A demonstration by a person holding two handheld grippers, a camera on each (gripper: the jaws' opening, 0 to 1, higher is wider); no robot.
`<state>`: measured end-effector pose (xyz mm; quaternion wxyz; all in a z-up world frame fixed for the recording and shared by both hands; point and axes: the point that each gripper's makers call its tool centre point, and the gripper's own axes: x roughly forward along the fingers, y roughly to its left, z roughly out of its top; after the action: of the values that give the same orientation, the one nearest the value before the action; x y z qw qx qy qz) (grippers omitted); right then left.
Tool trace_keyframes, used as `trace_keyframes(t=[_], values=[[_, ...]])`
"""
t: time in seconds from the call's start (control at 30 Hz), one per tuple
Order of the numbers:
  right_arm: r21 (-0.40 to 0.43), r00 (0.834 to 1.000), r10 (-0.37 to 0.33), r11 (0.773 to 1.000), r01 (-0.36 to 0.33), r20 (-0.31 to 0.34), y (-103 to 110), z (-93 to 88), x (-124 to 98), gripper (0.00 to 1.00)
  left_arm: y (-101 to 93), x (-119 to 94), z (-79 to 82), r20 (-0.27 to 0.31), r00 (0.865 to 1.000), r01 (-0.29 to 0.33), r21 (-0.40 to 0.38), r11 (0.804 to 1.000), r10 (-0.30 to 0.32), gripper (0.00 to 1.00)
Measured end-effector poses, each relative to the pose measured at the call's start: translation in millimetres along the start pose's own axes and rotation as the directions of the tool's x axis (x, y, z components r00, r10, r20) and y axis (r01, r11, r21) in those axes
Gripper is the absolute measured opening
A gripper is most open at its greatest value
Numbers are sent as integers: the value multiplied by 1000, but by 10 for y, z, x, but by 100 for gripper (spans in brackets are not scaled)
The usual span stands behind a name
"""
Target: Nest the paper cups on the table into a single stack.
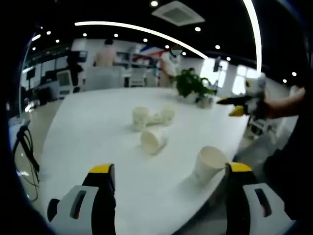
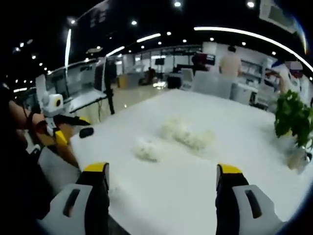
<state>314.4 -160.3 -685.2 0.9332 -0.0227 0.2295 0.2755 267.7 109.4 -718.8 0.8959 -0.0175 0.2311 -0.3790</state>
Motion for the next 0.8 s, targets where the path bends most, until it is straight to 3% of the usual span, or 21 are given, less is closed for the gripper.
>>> trace_keyframes(t=[0.1,0.2,0.5,0.6,0.8], values=[[79,999,-27,997,25,31,-88,23,-18,100,-7,28,-12,-10,1000,9,2,1000,-9,92],[134,998,-48,990,42,48,-155,25,-60,100,-21,46,8,-9,1000,14,6,1000,-14,92],[106,998,-57,993,53,37,-145,-22,-92,100,-1,105,41,1,1000,29,-28,999,-29,93],[118,998,-60,991,56,28,-123,-59,-94,100,-8,148,71,40,998,53,-125,991,-49,94],[111,997,-67,992,63,31,-96,-72,-105,100,50,223,86,61,996,74,-191,979,-63,87]])
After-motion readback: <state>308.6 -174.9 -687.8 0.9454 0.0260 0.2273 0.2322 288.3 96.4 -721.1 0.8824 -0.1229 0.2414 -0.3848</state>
